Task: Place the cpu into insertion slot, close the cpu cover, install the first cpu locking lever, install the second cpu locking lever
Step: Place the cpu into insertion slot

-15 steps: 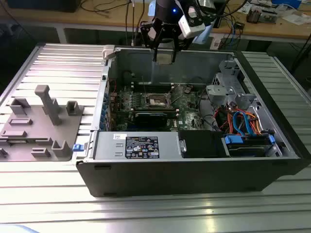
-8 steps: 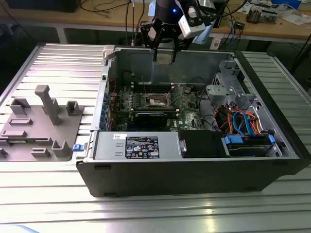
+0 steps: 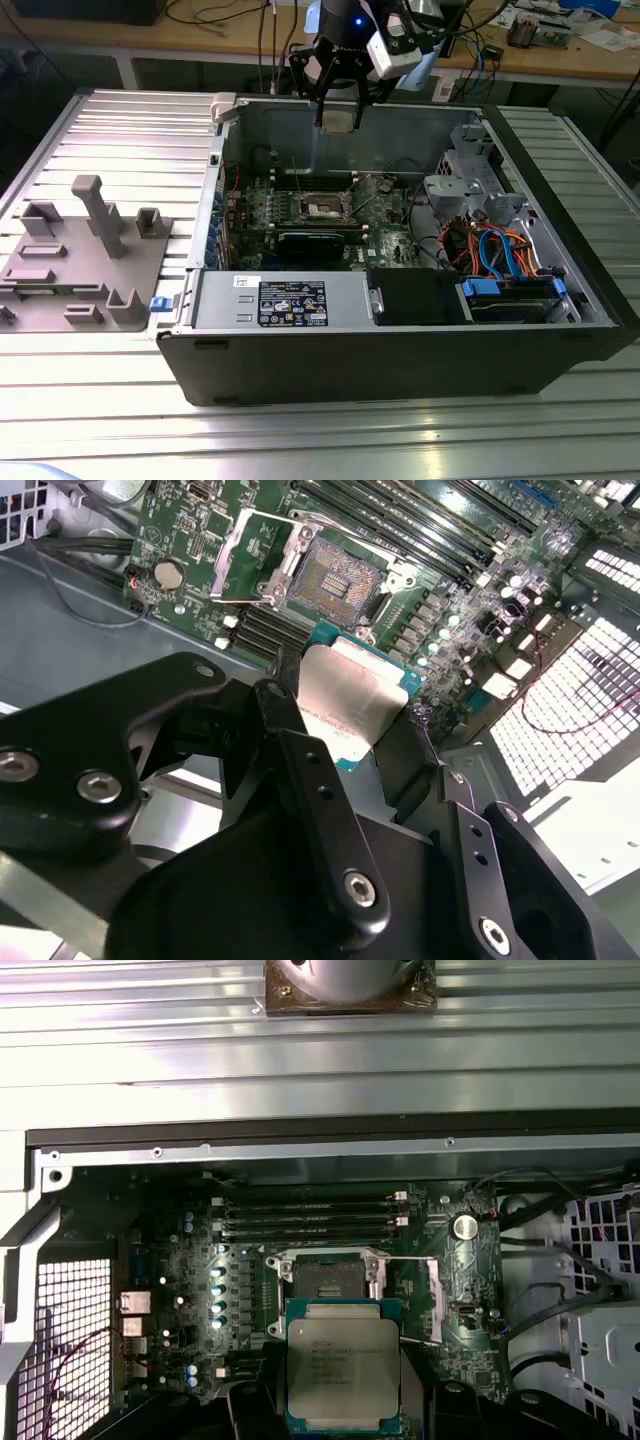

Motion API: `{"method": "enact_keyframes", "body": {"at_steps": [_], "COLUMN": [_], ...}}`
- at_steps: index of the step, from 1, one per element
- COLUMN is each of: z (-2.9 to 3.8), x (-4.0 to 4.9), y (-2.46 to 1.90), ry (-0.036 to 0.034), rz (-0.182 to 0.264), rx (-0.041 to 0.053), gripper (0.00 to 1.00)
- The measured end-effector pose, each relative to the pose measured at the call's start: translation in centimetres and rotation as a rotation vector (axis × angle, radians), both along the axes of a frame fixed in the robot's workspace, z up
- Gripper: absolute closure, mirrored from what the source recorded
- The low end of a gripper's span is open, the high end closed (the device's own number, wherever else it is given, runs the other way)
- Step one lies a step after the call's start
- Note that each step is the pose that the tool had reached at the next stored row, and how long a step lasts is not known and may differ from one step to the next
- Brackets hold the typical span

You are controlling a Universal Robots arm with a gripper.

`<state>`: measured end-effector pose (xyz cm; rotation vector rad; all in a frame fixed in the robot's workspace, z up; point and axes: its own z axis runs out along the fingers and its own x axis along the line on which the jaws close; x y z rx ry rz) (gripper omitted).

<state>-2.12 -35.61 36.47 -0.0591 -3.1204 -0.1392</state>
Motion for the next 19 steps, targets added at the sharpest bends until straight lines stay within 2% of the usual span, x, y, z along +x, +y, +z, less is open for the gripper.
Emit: {"method": "enact_keyframes", "body": {"at_steps": [3, 5, 9, 19], "z": [-0.01, -0.03, -0.05, -0.05], "x": [0.00, 0.00, 0.00, 0.00], "y": [0.00, 0.00, 0.00, 0.00], "ry": [0.0001, 0.0001, 0.0002, 0.0001], "rz": [-0.027, -0.069, -0.116, -0.119], "rx": [-0.0008, -0.0014, -0.0024, -0.0024], "gripper": [0.46, 0.46, 0.46, 0.46]}}
